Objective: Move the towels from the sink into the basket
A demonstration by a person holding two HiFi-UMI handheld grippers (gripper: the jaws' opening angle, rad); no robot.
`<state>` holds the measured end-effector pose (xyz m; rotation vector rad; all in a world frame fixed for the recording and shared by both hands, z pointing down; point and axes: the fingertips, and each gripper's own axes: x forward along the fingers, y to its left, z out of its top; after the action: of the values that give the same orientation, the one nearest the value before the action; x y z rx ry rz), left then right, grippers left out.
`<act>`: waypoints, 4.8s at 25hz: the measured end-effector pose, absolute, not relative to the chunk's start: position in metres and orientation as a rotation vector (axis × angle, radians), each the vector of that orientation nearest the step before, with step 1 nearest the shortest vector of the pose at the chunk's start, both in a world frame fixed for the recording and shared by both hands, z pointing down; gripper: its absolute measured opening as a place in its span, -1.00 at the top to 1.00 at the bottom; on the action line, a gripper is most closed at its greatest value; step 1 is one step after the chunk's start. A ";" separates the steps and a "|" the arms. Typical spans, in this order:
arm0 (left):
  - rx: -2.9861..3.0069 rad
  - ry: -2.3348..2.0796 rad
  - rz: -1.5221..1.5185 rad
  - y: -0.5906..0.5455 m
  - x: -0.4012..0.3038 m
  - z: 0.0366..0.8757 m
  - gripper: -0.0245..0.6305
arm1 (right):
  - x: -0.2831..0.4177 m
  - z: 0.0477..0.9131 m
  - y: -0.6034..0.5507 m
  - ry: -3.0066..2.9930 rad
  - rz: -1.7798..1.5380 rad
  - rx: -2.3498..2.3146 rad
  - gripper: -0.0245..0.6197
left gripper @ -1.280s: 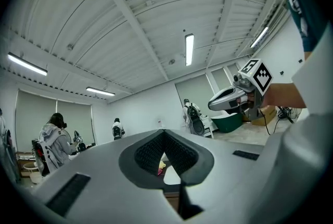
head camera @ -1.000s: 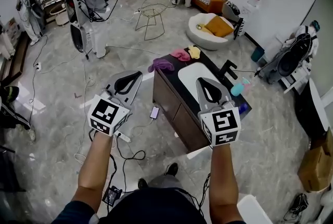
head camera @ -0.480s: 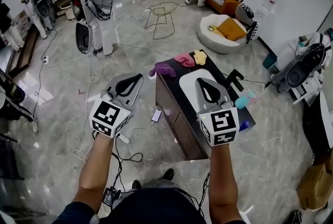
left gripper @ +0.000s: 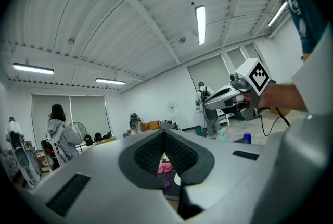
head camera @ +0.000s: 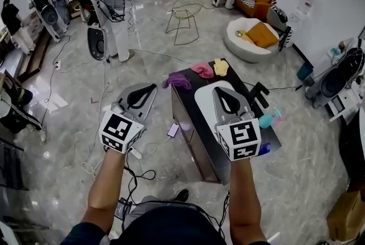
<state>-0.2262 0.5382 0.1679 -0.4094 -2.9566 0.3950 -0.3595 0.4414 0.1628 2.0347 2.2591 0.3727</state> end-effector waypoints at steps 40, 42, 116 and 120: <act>-0.114 -3.039 0.245 0.768 -0.307 0.202 0.91 | -0.406 0.186 0.620 2.505 0.561 1.818 0.90; -0.113 -3.036 0.236 0.781 -0.307 0.207 0.91 | -0.406 0.190 0.633 2.511 0.562 1.815 0.90; -0.176 -2.368 -0.125 0.933 -0.462 0.712 0.30 | -0.549 0.645 0.811 2.488 0.878 2.731 0.62; -0.184 -2.338 -0.126 0.932 -0.465 0.725 0.30 | -0.548 0.665 0.812 2.473 0.954 2.749 0.57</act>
<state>-0.4652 0.9322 0.7253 -0.1845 -2.3378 -0.1255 -0.5481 0.8123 0.6653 2.7486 2.4728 0.9538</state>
